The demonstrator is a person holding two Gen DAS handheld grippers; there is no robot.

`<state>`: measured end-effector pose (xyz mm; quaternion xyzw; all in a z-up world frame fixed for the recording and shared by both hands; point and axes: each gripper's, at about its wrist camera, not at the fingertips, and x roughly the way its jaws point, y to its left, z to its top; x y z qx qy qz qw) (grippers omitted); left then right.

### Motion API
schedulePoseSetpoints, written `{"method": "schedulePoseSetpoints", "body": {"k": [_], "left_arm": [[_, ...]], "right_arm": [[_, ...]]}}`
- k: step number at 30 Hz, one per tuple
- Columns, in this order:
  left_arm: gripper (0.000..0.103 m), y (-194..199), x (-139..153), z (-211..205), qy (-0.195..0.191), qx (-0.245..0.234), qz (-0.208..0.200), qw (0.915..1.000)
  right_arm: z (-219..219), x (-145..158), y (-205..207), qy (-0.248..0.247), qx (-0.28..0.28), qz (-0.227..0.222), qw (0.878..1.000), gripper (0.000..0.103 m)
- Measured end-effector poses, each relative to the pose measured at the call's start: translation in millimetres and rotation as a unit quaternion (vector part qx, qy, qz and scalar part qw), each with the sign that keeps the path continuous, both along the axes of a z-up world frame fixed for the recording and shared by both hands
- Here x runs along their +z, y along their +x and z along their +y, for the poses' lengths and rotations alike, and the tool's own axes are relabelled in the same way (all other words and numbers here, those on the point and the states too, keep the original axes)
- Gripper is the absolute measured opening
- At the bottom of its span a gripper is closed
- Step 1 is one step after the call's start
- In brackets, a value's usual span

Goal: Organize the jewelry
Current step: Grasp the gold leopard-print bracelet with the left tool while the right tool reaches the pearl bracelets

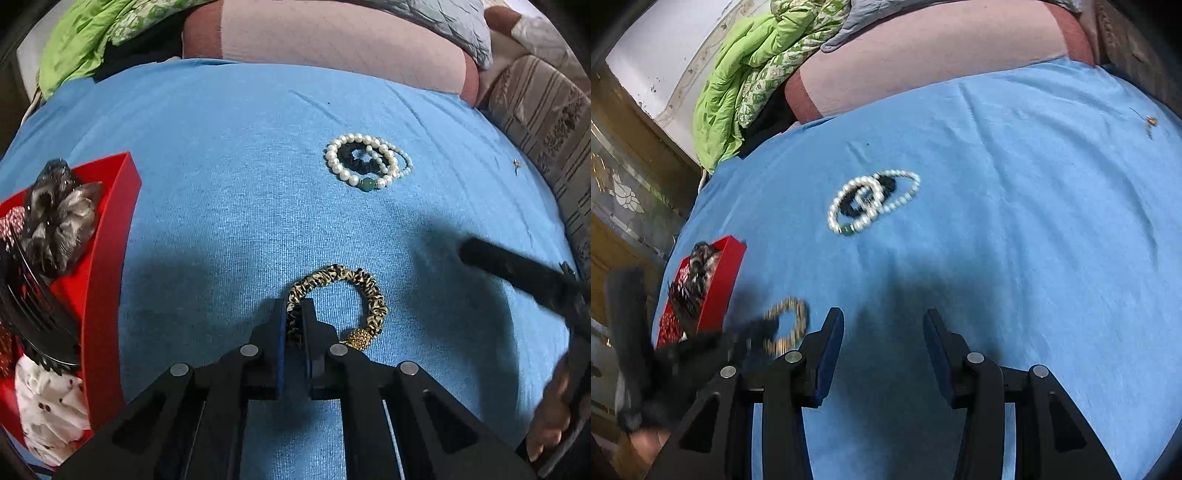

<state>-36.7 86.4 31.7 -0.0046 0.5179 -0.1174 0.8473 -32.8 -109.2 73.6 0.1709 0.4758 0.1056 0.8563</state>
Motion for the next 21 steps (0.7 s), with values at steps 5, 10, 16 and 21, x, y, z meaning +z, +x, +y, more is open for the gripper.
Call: {"method": "schedulePoseSetpoints", "body": {"k": [5, 10, 16, 21], "left_arm": [[0.009, -3.1, -0.5, -4.6, 0.006, -0.009, -0.018, 0.9998], [0.009, -2.8, -0.4, -5.6, 0.009, -0.017, -0.032, 0.9993], [0.009, -7.0, -0.5, -3.6, 0.004, -0.013, -0.033, 0.9993], [0.010, -9.2, 0.5, -2.3, 0.002, -0.010, -0.031, 0.9995]], "right_arm": [[8.4, -5.3, 42.8, 0.003, -0.002, 0.001, 1.000, 0.049], [28.8, -14.1, 79.9, -0.002, -0.009, 0.015, 1.000, 0.048], [38.9, -19.2, 88.2, -0.060, -0.042, 0.028, 0.997, 0.016], [15.2, -19.8, 64.4, -0.094, -0.058, 0.045, 0.993, 0.001]]}}
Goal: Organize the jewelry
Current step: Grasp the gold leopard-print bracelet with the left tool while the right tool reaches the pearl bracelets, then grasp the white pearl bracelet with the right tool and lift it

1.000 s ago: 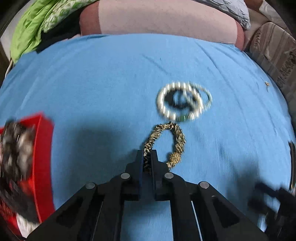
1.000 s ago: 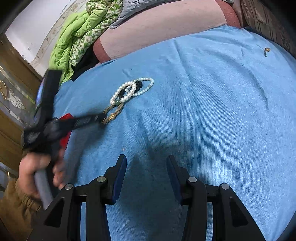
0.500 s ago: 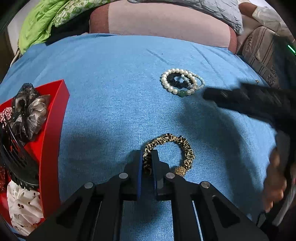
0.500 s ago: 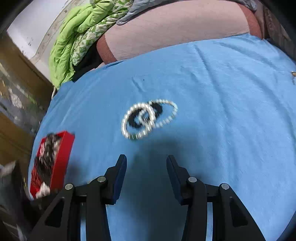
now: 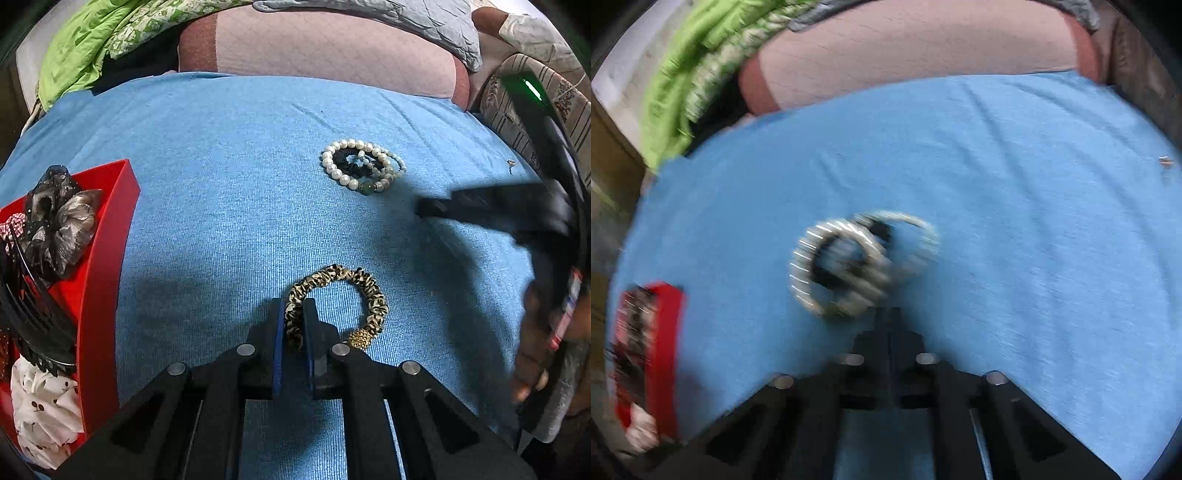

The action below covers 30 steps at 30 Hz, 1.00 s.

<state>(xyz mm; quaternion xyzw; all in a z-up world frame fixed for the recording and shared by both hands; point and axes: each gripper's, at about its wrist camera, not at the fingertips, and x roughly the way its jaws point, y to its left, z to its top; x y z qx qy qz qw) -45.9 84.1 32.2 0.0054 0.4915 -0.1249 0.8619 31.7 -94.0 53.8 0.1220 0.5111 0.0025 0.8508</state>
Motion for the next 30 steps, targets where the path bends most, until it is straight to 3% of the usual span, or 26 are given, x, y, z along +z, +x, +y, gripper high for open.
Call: {"method": "schedulePoseSetpoints", "body": {"k": [4, 7, 8, 10, 13, 17, 21, 24, 25, 26, 30], "left_arm": [[0.010, -1.9, -0.1, -1.5, 0.004, 0.004, -0.002, 1.0000], [0.015, -4.4, -0.1, -6.3, 0.009, 0.005, -0.006, 0.9999], [0.016, -5.7, 0.2, -8.5, 0.013, 0.005, -0.009, 0.9999], [0.017, -5.0, -0.2, -11.1, 0.020, 0.004, -0.013, 0.9997], [0.017, -2.6, -0.4, -9.9, 0.019, 0.004, -0.013, 0.9997], [0.017, 0.0, -0.9, -7.1, 0.009, 0.000, -0.010, 0.9999], [0.017, 0.0, -1.6, -5.6, 0.006, -0.001, -0.011, 0.9999], [0.017, -0.6, -1.4, -4.7, 0.004, -0.001, -0.012, 0.9999], [0.017, -0.5, -1.1, -3.9, 0.002, -0.001, -0.011, 0.9999], [0.017, -1.1, -1.5, -3.5, 0.000, 0.000, -0.010, 0.9999], [0.018, -3.3, -1.1, -1.0, -0.008, 0.004, -0.006, 0.9999]], "right_arm": [[-31.1, 4.7, -30.5, -0.022, -0.025, 0.005, 0.999, 0.002], [-44.2, 10.1, -38.6, 0.058, -0.005, -0.010, 0.998, 0.006], [-43.2, 12.1, -37.4, 0.076, 0.003, -0.012, 0.997, 0.010], [-33.6, 18.0, -31.1, 0.090, 0.016, -0.031, 0.995, 0.035], [-7.7, 17.6, -6.8, 0.089, 0.032, -0.038, 0.995, 0.036], [16.7, -2.0, 23.8, 0.062, 0.012, -0.009, 0.998, 0.036], [35.9, 1.4, 29.5, -0.003, 0.008, -0.003, 1.000, 0.029], [32.0, 4.3, 16.6, -0.023, 0.018, 0.007, 1.000, 0.026], [28.9, 3.1, 11.6, -0.035, 0.015, 0.017, 0.999, 0.007], [20.9, 1.7, 4.1, -0.051, 0.008, 0.025, 0.998, 0.000], [-23.2, 4.9, -30.4, -0.051, -0.019, 0.030, 0.998, 0.000]]}}
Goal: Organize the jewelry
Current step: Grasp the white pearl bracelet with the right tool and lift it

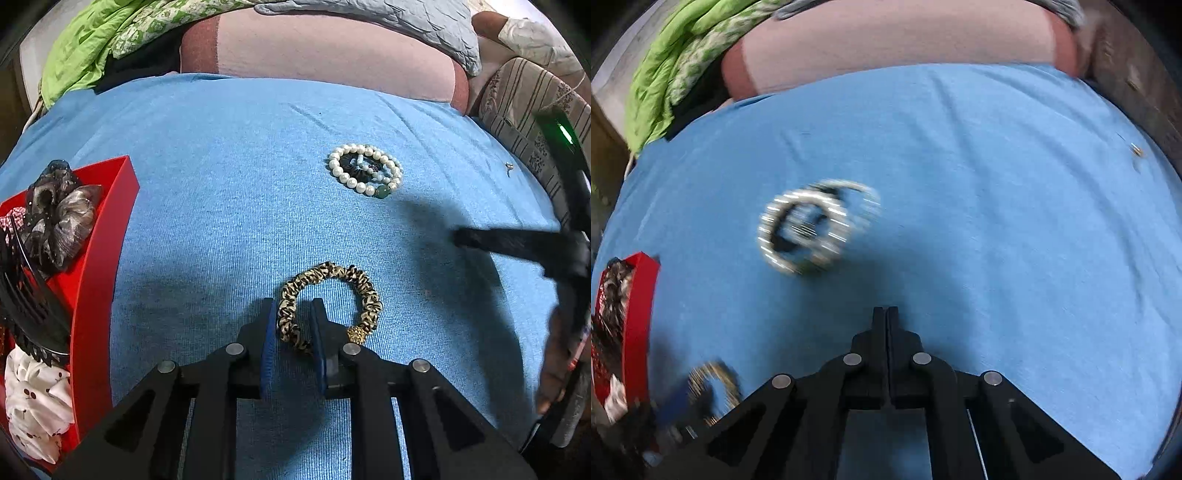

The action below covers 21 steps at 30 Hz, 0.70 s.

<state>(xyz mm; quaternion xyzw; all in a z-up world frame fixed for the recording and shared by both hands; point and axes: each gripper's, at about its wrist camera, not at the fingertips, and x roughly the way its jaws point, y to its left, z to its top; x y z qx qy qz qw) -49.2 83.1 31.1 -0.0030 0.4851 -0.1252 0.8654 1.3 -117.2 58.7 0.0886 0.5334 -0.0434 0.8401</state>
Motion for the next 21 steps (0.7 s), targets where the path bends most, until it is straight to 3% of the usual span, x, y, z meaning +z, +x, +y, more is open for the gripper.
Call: {"method": "schedulePoseSetpoints", "body": {"k": [2, 4, 6, 9, 13, 21], "left_arm": [[0.018, 0.5, -0.5, -0.1, -0.001, 0.003, 0.001, 1.0000], [0.020, -0.4, -0.7, -2.1, 0.000, 0.005, 0.000, 1.0000], [0.021, -2.5, -0.8, -5.3, 0.005, 0.005, -0.003, 1.0000], [0.022, -2.8, -1.2, -7.0, 0.009, 0.002, -0.008, 0.9999], [0.023, -2.4, -1.5, -5.0, 0.003, -0.005, -0.010, 0.9999], [0.025, -5.3, -2.9, -1.5, -0.006, -0.014, -0.020, 0.9997]], "right_arm": [[-11.7, 2.9, -9.7, 0.015, 0.001, -0.001, 1.000, 0.000], [-18.0, 7.8, -13.7, 0.073, 0.022, -0.017, 0.997, 0.003], [-9.1, 16.2, -12.2, 0.111, 0.053, -0.039, 0.992, 0.004], [21.1, 28.3, -0.2, 0.130, 0.118, -0.072, 0.982, 0.008], [68.3, 27.9, 33.8, 0.102, 0.197, -0.081, 0.972, 0.008], [76.5, 1.5, 65.0, 0.059, 0.217, -0.048, 0.973, 0.008]]}}
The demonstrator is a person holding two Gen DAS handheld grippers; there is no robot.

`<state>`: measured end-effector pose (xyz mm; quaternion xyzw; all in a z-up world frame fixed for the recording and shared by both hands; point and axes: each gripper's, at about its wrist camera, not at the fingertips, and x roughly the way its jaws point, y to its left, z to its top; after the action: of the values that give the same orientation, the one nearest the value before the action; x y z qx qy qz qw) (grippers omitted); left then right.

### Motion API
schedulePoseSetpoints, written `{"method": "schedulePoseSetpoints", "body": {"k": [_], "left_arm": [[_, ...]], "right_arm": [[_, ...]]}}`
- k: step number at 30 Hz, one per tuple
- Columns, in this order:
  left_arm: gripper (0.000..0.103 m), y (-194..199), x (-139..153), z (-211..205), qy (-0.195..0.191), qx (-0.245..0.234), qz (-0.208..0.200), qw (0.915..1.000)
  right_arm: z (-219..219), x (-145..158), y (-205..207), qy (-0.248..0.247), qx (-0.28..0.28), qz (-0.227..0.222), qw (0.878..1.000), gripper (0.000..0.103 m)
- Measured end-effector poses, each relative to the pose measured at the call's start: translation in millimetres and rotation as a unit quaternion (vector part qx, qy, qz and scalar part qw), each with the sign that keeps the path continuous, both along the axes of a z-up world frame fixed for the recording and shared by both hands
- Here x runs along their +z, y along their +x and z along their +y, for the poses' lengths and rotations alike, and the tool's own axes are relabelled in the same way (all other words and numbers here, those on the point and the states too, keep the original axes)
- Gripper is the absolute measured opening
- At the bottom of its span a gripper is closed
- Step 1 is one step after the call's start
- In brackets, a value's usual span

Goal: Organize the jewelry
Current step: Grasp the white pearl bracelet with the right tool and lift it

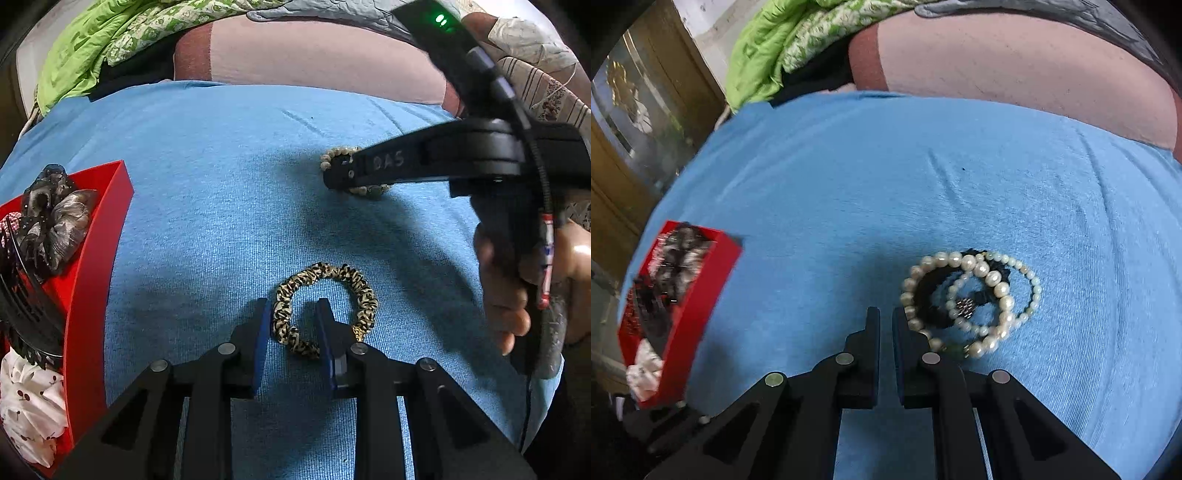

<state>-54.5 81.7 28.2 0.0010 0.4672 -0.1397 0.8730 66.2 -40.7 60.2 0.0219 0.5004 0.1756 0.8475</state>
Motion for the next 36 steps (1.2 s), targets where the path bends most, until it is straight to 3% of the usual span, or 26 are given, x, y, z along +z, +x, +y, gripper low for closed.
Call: {"method": "schedulePoseSetpoints", "body": {"k": [6, 8, 10, 11, 14, 16, 19, 22, 23, 25, 26, 27, 28, 32, 36], "left_arm": [[0.032, -7.4, -0.7, -5.2, 0.002, -0.010, -0.011, 0.9999], [0.032, -7.9, -0.5, -5.6, 0.003, -0.010, -0.013, 0.9999], [0.033, -8.7, -0.5, -6.1, 0.002, -0.009, -0.013, 0.9999], [0.033, -9.2, -0.5, -7.1, 0.002, -0.009, -0.014, 0.9999], [0.033, -10.4, -0.5, -7.4, 0.002, -0.009, -0.016, 0.9998], [0.033, -11.7, -1.3, -6.9, -0.001, -0.010, -0.016, 0.9998], [0.033, -13.7, -1.7, -7.1, 0.000, -0.011, -0.017, 0.9998], [0.033, -15.4, -2.4, -7.9, 0.003, -0.011, -0.018, 0.9998], [0.031, -14.5, -1.8, -6.4, 0.003, -0.011, -0.018, 0.9998], [0.011, -14.4, -0.8, -4.7, 0.010, -0.003, -0.017, 0.9998], [0.007, -14.1, 0.3, -3.6, 0.005, -0.004, -0.013, 0.9999], [0.006, -13.1, 1.7, -1.4, -0.002, -0.005, -0.009, 0.9999], [0.006, -12.5, 3.2, 1.8, -0.012, -0.005, -0.002, 0.9999], [0.005, -17.0, 10.5, 11.2, -0.031, 0.000, 0.013, 0.9994], [0.005, -28.9, 23.7, 17.0, -0.048, 0.000, 0.017, 0.9987]], "right_arm": [[1.0, 1.1, -4.8, -0.003, 0.008, -0.006, 1.000, 0.009], [-3.8, 11.3, -14.8, -0.005, 0.013, -0.025, 1.000, 0.020], [-5.5, 17.9, -19.4, -0.010, 0.014, -0.040, 0.999, 0.046], [-5.0, 18.8, -19.0, -0.014, 0.015, -0.042, 0.999, 0.047], [-2.5, 9.4, -11.5, -0.026, 0.020, -0.021, 0.999, 0.047], [-4.2, 3.2, -7.9, -0.029, 0.017, -0.016, 0.999, 0.033], [-8.7, -1.3, -2.5, -0.023, 0.012, -0.008, 1.000, 0.030], [-1.7, -7.1, 2.5, -0.047, 0.025, -0.004, 0.999, 0.030], [3.0, -6.8, 0.8, -0.065, 0.032, -0.010, 0.997, 0.030], [9.3, -5.8, -1.3, -0.086, 0.039, -0.018, 0.995, 0.028], [11.6, -4.8, -4.5, -0.098, 0.041, -0.021, 0.994, 0.024], [10.9, -4.1, -7.1, -0.105, 0.038, -0.022, 0.993, 0.011], [8.9, -2.3, -11.8, -0.106, 0.033, -0.022, 0.994, 0.010], [-6.8, 9.7, -39.6, -0.076, 0.010, -0.025, 0.997, 0.010], [-37.0, 33.0, -83.4, 0.012, -0.027, -0.016, 0.999, 0.010]]}}
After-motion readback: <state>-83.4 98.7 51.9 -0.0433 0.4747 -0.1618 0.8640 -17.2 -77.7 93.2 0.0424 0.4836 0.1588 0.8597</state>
